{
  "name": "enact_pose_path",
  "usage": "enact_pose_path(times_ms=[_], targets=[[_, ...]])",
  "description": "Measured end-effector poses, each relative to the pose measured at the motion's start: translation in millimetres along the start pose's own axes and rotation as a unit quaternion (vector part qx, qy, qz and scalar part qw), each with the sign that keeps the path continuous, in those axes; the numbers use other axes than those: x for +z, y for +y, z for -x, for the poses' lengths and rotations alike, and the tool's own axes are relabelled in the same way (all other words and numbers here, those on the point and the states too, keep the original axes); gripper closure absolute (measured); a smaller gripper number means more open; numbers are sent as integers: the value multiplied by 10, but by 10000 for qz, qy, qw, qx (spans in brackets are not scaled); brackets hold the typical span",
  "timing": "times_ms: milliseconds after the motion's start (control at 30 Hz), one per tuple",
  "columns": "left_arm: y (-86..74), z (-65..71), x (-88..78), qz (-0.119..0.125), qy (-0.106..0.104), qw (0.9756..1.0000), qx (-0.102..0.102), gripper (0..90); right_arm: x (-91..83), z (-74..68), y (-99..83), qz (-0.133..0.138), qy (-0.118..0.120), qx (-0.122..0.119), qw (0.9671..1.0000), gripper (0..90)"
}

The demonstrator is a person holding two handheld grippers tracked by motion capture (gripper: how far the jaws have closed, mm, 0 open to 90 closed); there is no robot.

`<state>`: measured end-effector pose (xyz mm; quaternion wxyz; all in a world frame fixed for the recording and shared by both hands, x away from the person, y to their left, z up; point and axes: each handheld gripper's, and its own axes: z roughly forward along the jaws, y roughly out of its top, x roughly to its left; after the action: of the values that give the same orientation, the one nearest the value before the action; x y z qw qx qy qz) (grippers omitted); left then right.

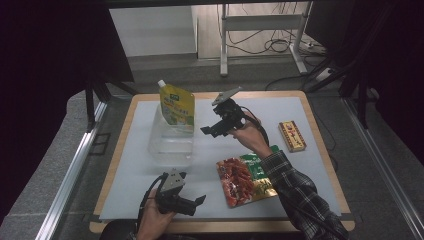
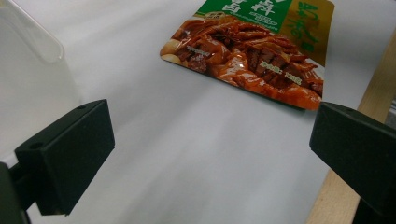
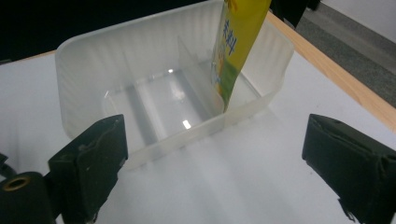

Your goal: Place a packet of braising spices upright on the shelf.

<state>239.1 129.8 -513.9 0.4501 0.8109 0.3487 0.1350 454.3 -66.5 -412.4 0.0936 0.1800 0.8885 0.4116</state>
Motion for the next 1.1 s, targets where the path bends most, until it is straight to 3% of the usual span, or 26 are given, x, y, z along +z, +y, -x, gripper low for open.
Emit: enact_pose_path(times_ms=[367,600,833,1100], targets=[[27,6,-13,121,41,9997,-218,0,-108,-31,-254,-25,34,0,10000,8],[41,30,-8,132,54,9998,-131,0,-218,-70,-415,-57,62,64,9999,3],[56,38,-4,180,-56,9998,-119,0,-365,-89,-571,92,-16,323,9994,0],[62,48,39,50,84,9999,-30,43,-504,-104,-758,156,-174,342,9991,0]])
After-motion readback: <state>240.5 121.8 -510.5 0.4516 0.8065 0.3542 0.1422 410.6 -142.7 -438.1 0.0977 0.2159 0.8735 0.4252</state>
